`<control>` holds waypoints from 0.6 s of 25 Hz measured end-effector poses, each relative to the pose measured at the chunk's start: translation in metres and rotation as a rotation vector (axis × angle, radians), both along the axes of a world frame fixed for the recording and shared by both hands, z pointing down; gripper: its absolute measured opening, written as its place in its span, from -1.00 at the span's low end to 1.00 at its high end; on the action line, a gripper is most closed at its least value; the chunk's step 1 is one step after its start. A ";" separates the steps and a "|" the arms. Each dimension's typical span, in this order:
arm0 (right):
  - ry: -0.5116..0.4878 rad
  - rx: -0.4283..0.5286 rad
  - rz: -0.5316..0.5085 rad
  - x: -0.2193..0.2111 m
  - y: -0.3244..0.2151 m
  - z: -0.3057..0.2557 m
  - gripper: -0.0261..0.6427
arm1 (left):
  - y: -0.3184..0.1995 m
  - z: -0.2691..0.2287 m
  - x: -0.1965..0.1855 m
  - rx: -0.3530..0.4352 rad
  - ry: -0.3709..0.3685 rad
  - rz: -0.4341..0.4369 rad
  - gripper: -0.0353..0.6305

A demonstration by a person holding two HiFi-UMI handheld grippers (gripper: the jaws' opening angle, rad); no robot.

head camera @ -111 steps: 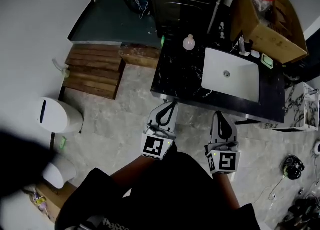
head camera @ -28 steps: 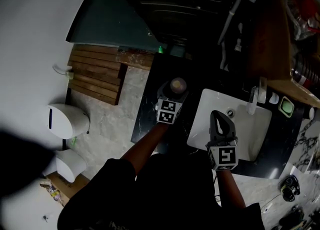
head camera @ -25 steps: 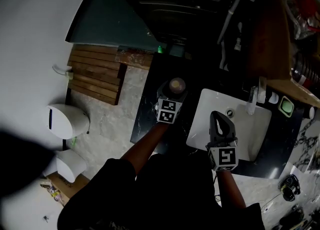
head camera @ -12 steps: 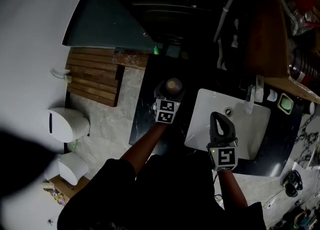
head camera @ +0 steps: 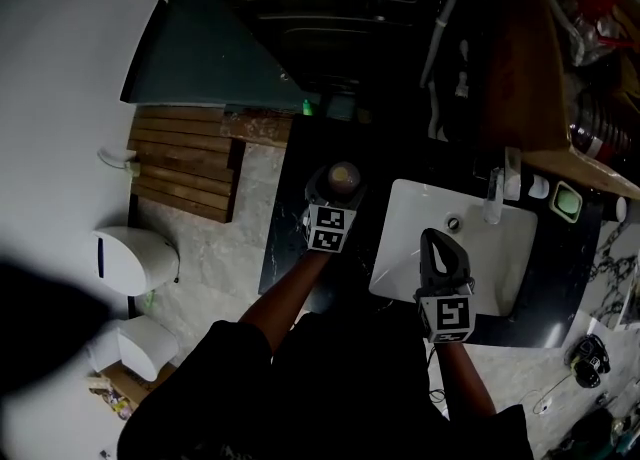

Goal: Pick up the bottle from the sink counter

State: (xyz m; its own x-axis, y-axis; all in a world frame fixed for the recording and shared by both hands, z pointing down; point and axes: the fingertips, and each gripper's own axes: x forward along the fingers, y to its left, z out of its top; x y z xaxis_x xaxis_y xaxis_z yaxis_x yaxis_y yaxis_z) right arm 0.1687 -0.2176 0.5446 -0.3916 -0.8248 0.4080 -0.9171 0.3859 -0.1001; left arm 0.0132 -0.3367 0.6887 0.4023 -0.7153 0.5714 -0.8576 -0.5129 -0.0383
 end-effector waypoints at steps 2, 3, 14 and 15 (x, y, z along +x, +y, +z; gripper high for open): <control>0.004 0.000 0.002 -0.001 0.003 -0.001 -0.81 | 0.004 -0.003 0.001 0.016 0.001 0.012 0.24; 0.005 0.001 0.005 -0.002 0.005 -0.001 -0.81 | 0.008 -0.005 0.001 0.017 0.004 0.019 0.24; -0.013 0.065 -0.011 -0.029 0.017 -0.019 -0.81 | 0.048 -0.058 -0.001 0.049 0.092 0.043 0.24; -0.015 0.067 -0.005 -0.031 0.019 -0.022 -0.81 | 0.054 -0.065 -0.001 0.052 0.105 0.047 0.24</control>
